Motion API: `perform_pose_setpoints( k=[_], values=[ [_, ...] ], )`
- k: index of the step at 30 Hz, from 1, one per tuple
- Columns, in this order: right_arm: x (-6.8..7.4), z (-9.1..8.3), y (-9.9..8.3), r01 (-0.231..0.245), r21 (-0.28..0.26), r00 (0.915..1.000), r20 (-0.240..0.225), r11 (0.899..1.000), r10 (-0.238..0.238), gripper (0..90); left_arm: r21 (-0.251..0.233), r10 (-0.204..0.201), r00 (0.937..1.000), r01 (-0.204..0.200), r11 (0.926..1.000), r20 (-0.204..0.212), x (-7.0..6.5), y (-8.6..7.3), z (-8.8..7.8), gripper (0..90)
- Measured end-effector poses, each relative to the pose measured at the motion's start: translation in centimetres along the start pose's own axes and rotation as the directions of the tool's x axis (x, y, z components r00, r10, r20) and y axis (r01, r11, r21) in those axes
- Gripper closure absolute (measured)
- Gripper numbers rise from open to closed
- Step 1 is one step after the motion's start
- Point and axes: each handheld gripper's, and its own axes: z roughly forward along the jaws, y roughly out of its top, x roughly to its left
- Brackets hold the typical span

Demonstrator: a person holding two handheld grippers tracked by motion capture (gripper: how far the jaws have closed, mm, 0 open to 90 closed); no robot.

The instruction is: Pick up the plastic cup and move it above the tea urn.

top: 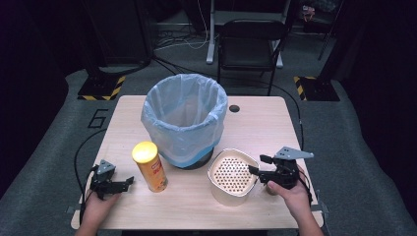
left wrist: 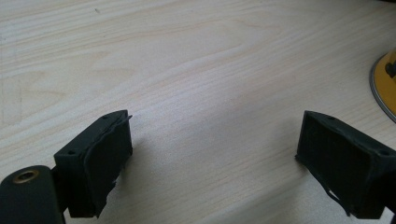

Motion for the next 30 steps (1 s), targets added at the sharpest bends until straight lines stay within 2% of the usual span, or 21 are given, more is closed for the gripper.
perform_pose_setpoints(
  k=[5,10,14,17,20,27,28,30],
  values=[
    [-0.8,-1.9,-0.1,0.06,-0.051,0.9973,0.045,0.997,-0.058,25.4,0.0,-0.001,1.0,0.001,1.0,0.0,0.0,0.0,0.0,10.1],
    [-1.9,-2.7,-1.6,0.066,-0.008,0.9963,0.057,0.998,-0.065,17.0,0.001,0.0,1.0,0.0,1.0,0.001,0.0,0.0,0.0,10.1],
    [-2.1,-2.7,-2.8,0.078,0.04,0.9943,0.071,0.996,-0.081,13.5,0.001,-0.001,1.0,0.001,1.0,0.001,0.0,0.0,0.0,10.1],
    [-2.3,-2.6,-3.4,0.082,0.05,0.9926,0.085,0.995,-0.086,11.7,0.001,0.0,1.0,0.0,1.0,0.001,0.0,0.0,0.0,10.1],
    [-2.8,-2.6,-3.7,0.077,0.048,0.9918,0.099,0.996,-0.082,11.5,0.001,0.0,1.0,0.0,1.0,0.001,0.0,0.0,0.0,10.1],
    [-3.8,-2.3,-5.1,0.055,0.089,0.992,0.109,0.994,-0.065,9.8,0.0,-0.001,1.0,0.001,1.0,0.001,0.0,0.0,0.0,10.1],
    [-3.8,-2.2,-5.3,0.044,0.091,0.9924,0.11,0.995,-0.054,10.2,0.001,-0.001,1.0,0.001,1.0,0.001,0.0,0.0,0.0,10.1],
    [-4.0,-2.0,-5.8,0.056,0.111,0.9918,0.108,0.992,-0.068,13.6,0.0,-0.001,1.0,0.001,1.0,0.001,0.0,0.0,0.0,10.1]
  ],
)
